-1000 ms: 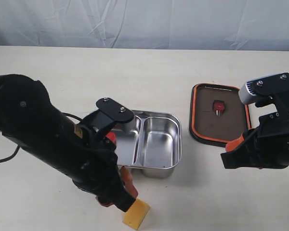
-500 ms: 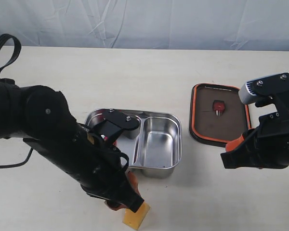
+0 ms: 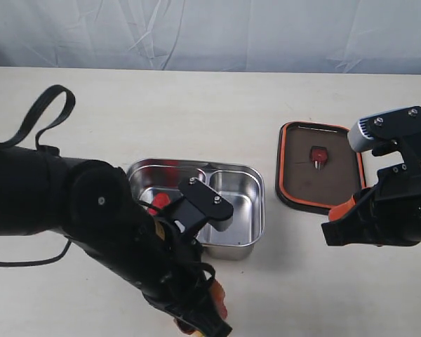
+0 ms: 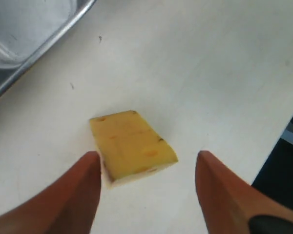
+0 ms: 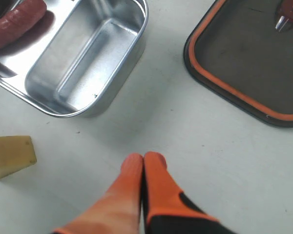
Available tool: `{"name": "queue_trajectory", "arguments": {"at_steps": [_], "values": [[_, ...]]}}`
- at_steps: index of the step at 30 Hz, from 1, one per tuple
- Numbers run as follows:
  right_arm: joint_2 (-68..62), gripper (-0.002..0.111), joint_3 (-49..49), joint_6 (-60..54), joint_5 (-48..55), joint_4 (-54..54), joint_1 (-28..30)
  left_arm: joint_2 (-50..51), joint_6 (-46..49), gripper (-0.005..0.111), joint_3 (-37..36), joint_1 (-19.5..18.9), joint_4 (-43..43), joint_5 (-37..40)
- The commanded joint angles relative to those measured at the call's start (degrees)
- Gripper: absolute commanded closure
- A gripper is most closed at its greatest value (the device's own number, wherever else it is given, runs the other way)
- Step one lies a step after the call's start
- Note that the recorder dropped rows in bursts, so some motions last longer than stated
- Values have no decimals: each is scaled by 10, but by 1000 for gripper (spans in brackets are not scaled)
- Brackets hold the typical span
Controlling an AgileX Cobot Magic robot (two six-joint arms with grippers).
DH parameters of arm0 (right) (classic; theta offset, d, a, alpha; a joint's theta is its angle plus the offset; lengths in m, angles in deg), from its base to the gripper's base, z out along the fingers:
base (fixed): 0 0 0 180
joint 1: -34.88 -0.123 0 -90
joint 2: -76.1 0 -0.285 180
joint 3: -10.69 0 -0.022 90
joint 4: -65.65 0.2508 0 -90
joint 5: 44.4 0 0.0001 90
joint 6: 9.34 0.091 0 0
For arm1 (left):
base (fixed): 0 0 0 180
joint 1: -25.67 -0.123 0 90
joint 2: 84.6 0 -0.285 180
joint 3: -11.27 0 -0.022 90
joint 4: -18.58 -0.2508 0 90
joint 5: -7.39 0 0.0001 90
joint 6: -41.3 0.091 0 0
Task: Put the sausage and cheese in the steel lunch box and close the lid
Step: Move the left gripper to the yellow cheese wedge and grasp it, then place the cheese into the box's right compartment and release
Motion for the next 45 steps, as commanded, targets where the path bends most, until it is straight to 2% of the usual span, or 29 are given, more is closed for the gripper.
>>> {"name": "queue_trajectory", "arguments": {"at_steps": [1, 5, 8, 9, 10, 20, 32, 37, 45], "values": [[4, 108, 3, -1, -2, -1, 0, 33, -2, 51, 2, 5, -14, -13], [4, 108, 3, -1, -2, -1, 0, 52, -2, 54, 2, 5, -17, -9], [4, 108, 3, -1, -2, -1, 0, 52, -2, 85, 2, 5, -17, 14], [4, 108, 3, 0, -2, -1, 0, 52, -1, 100, 2, 5, -17, 16], [4, 108, 3, 0, -2, -1, 0, 52, 1, 106, 2, 5, -18, 17], [4, 108, 3, 0, -2, -2, 0, 35, 3, 107, 2, 5, -36, 29], [4, 108, 0, 0, -23, -5, 0, -83, 0, 107, 2, 5, -54, 18], [4, 108, 0, 0, -36, -5, 0, -115, -2, 107, 2, 5, -95, -47], [4, 108, 0, 0, -51, -5, 0, -86, -2, 107, 2, 5, -139, -161]]}}
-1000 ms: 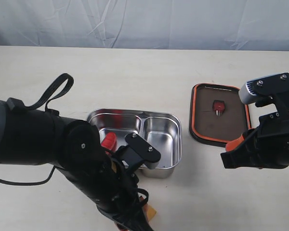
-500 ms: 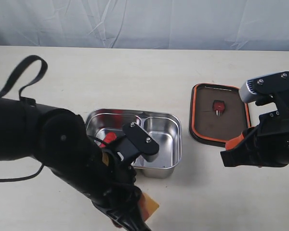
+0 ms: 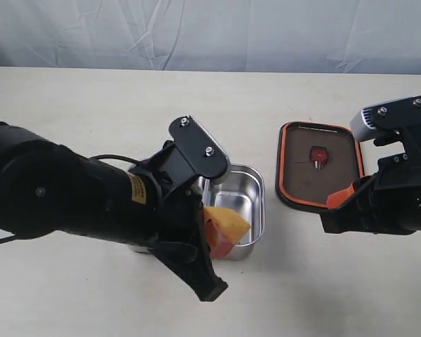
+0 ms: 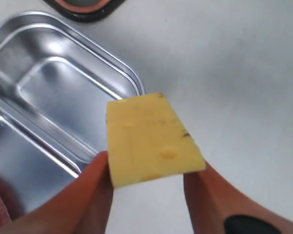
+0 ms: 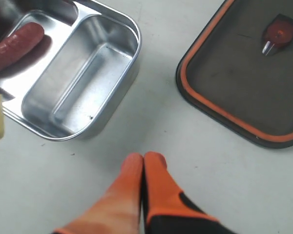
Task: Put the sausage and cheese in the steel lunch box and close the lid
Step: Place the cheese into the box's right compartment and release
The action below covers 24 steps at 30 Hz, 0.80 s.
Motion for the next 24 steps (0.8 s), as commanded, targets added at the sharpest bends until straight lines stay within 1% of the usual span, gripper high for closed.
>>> {"name": "queue_trajectory", "arguments": {"at_steps": [1, 4, 8, 11, 17, 24], "values": [[4, 108, 0, 2, -15, -4, 0, 18, -3, 107, 1, 2, -22, -77], [4, 108, 0, 10, -18, -4, 0, 32, -3, 107, 1, -12, -22, -104], [4, 108, 0, 10, -20, -4, 0, 50, -3, 107, 1, -46, -22, -106], [4, 108, 0, 10, -20, -4, 0, 60, -2, 107, 1, -62, -24, -113], [4, 108, 0, 11, -29, -4, 0, 61, -2, 107, 1, -64, -37, -141], [4, 108, 0, 13, -35, -3, 0, 69, -2, 107, 1, -64, -37, -149]]}}
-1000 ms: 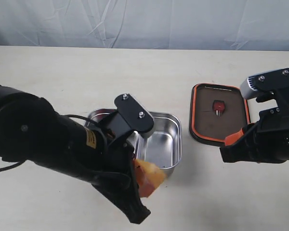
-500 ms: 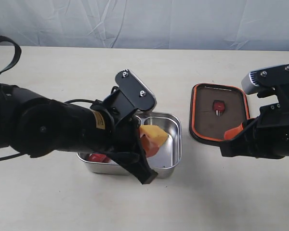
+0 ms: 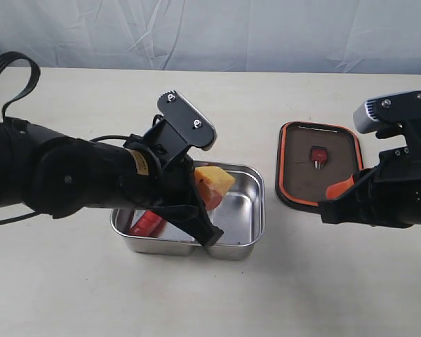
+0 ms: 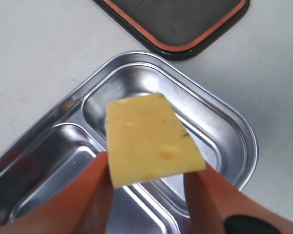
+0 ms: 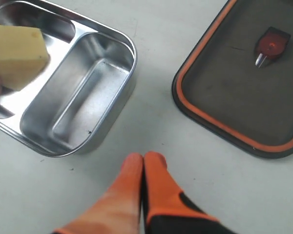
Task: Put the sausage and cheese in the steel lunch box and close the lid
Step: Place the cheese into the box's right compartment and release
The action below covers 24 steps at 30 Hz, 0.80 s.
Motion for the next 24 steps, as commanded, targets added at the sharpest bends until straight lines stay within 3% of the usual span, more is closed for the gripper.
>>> {"name": "queue_trajectory", "arguments": {"at_steps": [1, 13, 24], "values": [[4, 108, 0, 2, -15, -1, 0, 12, -3, 107, 1, -3, 0, -17], [11, 108, 0, 12, -29, -1, 0, 51, -3, 107, 1, -3, 1, -43], [10, 108, 0, 12, -34, -5, 0, 51, -3, 107, 1, 26, -2, -87]]}}
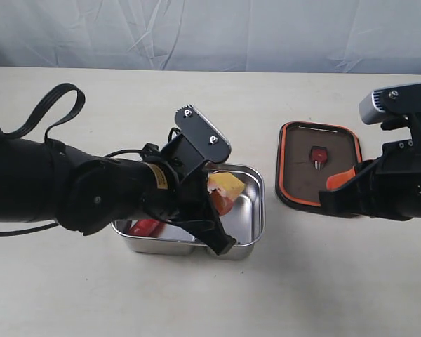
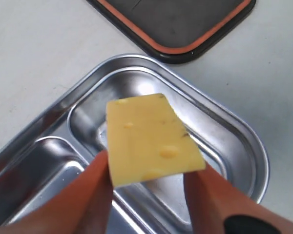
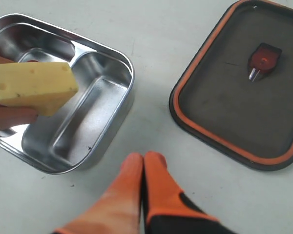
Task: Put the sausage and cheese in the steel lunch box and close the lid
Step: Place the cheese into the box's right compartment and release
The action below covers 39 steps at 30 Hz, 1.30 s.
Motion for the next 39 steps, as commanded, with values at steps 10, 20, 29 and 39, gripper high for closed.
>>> {"name": "queue_trajectory", "arguments": {"at_steps": [10, 20, 29, 39], "values": [[3, 108, 0, 0, -13, -5, 0, 0, -3, 107, 1, 6, 0, -17], [3, 108, 0, 0, -13, -2, 0, 42, -2, 103, 1, 6, -17, -19], [3, 108, 0, 0, -20, -5, 0, 43, -3, 59, 1, 6, -17, -17], [3, 108, 0, 125, -39, -35, 23, 36, -2, 60, 1, 5, -14, 3]]}}
